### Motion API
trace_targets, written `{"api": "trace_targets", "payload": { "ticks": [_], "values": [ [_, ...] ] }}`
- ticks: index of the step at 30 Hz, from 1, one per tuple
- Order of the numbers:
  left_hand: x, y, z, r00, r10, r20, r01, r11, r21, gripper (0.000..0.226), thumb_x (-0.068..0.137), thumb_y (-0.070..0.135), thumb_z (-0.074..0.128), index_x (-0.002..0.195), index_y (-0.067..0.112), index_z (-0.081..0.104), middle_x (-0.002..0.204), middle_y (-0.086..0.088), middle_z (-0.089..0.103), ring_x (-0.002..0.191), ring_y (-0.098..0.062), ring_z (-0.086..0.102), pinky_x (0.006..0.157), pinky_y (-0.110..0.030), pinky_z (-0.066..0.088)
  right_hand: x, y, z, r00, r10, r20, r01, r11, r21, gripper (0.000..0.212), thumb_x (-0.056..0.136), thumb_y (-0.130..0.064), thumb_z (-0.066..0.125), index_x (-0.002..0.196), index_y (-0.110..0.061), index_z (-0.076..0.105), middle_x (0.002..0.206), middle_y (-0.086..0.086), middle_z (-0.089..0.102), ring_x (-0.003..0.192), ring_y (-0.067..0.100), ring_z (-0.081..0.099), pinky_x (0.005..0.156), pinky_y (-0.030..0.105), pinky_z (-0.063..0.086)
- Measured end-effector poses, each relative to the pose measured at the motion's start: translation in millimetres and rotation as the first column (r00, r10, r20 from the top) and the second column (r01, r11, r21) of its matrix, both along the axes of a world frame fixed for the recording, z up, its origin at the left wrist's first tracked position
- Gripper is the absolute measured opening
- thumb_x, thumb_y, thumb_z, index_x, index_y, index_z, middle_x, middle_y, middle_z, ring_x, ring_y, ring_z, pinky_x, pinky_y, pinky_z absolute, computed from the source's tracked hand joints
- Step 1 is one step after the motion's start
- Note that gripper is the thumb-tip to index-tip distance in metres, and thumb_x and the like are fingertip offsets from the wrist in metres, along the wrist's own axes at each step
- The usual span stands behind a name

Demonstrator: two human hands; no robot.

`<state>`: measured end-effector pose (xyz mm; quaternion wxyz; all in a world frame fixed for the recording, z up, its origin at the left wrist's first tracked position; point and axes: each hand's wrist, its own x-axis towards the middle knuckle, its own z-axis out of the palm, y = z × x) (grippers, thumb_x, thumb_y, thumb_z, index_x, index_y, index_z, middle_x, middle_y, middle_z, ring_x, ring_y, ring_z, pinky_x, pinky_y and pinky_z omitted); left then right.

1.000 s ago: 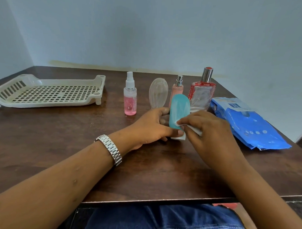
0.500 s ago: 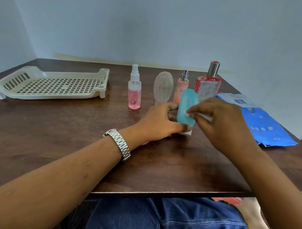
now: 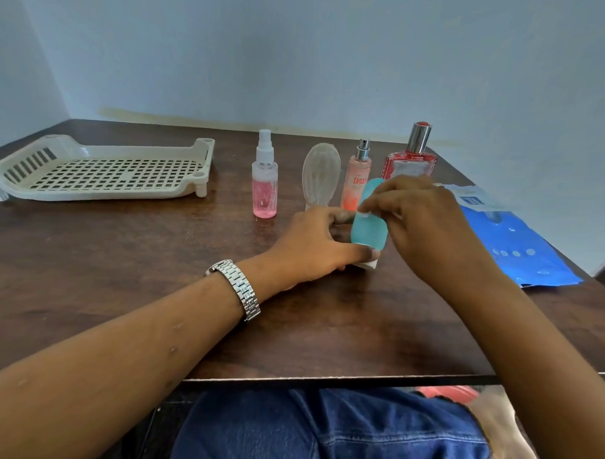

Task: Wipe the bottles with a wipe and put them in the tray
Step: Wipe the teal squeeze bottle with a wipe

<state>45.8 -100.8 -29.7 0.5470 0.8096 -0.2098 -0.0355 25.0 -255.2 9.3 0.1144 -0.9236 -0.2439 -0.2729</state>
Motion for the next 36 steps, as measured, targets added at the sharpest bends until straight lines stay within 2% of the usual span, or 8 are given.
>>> {"api": "trace_targets", "payload": {
  "ticks": [5, 9, 14, 19, 25, 28, 31, 36],
  "values": [
    [0, 2, 0, 0.999, 0.028, -0.019, -0.028, 0.999, -0.039, 0.029, 0.071, 0.018, 0.083, 0.098, 0.018, 0.071, 0.085, 0.004, 0.074, 0.077, -0.005, 0.068, 0.075, -0.028, 0.056, -11, 6, -12, 0.998, 0.057, -0.023, -0.059, 0.994, -0.092, 0.043, 0.07, 0.011, 0.065, 0.102, -0.016, 0.072, 0.094, 0.005, 0.067, 0.081, 0.02, 0.055, 0.067, 0.029, 0.038],
    [-1, 3, 1, 0.999, -0.015, -0.034, 0.014, 0.999, -0.051, 0.042, 0.073, 0.016, 0.082, 0.113, 0.017, 0.069, 0.098, 0.004, 0.075, 0.091, -0.005, 0.07, 0.09, -0.028, 0.054, -21, -6, -12, 0.991, 0.102, -0.082, -0.103, 0.995, -0.012, 0.038, 0.075, 0.012, 0.06, 0.097, -0.016, 0.075, 0.095, 0.003, 0.069, 0.086, 0.024, 0.061, 0.073, 0.033, 0.048],
    [-3, 2, 2, 0.999, -0.026, -0.021, 0.025, 0.999, -0.03, 0.049, 0.074, 0.021, 0.081, 0.12, 0.019, 0.065, 0.104, 0.007, 0.073, 0.093, 0.001, 0.068, 0.086, -0.017, 0.052, 4, -8, -1, 0.999, 0.02, 0.043, -0.022, 0.999, 0.046, 0.031, 0.072, 0.009, 0.055, 0.091, -0.006, 0.074, 0.095, 0.011, 0.071, 0.087, 0.035, 0.063, 0.076, 0.033, 0.042],
    [-3, 3, 2, 0.999, -0.028, -0.036, 0.024, 0.995, -0.093, 0.039, 0.073, 0.009, 0.08, 0.11, 0.018, 0.07, 0.095, 0.004, 0.075, 0.089, -0.004, 0.07, 0.084, -0.02, 0.053, -17, 4, -18, 0.995, 0.087, 0.039, -0.085, 0.996, -0.032, 0.035, 0.073, 0.002, 0.059, 0.098, -0.017, 0.074, 0.094, 0.0, 0.069, 0.085, 0.02, 0.06, 0.072, 0.022, 0.04],
    [-2, 5, 5, 0.987, -0.108, -0.119, 0.096, 0.99, -0.1, 0.049, 0.079, 0.01, 0.076, 0.125, 0.018, 0.059, 0.102, 0.0, 0.074, 0.092, -0.005, 0.07, 0.085, -0.02, 0.053, -11, -15, -16, 1.0, 0.021, 0.012, -0.023, 0.977, 0.213, 0.022, 0.079, 0.004, 0.064, 0.09, -0.011, 0.075, 0.093, 0.004, 0.071, 0.087, 0.02, 0.065, 0.076, 0.009, 0.039],
    [0, 7, 6, 0.974, -0.155, -0.167, 0.136, 0.983, -0.122, 0.044, 0.082, 0.008, 0.072, 0.122, 0.022, 0.057, 0.1, 0.001, 0.074, 0.089, -0.006, 0.07, 0.08, -0.018, 0.054, 1, -11, -13, 0.998, -0.025, 0.049, 0.009, 0.952, 0.306, 0.018, 0.082, 0.001, 0.062, 0.09, -0.01, 0.074, 0.095, 0.006, 0.071, 0.089, 0.021, 0.065, 0.08, 0.019, 0.042],
    [2, 9, 6, 0.956, -0.202, -0.211, 0.166, 0.971, -0.174, 0.041, 0.084, 0.003, 0.069, 0.116, 0.024, 0.055, 0.091, 0.005, 0.074, 0.085, -0.005, 0.069, 0.079, -0.02, 0.055, -8, -4, -18, 0.995, 0.013, 0.095, -0.037, 0.967, 0.252, 0.02, 0.08, -0.002, 0.059, 0.089, -0.009, 0.074, 0.093, 0.005, 0.072, 0.088, 0.021, 0.065, 0.082, 0.025, 0.044],
    [5, 11, 7, 0.944, -0.24, -0.227, 0.207, 0.966, -0.157, 0.044, 0.084, 0.002, 0.068, 0.119, 0.024, 0.053, 0.098, 0.004, 0.073, 0.094, -0.008, 0.068, 0.087, -0.024, 0.054, -19, -16, -23, 0.997, 0.076, 0.029, -0.081, 0.97, 0.231, 0.019, 0.078, 0.0, 0.067, 0.088, -0.014, 0.075, 0.091, -0.001, 0.071, 0.089, 0.006, 0.059, 0.081, 0.004, 0.041]
  ]
}}
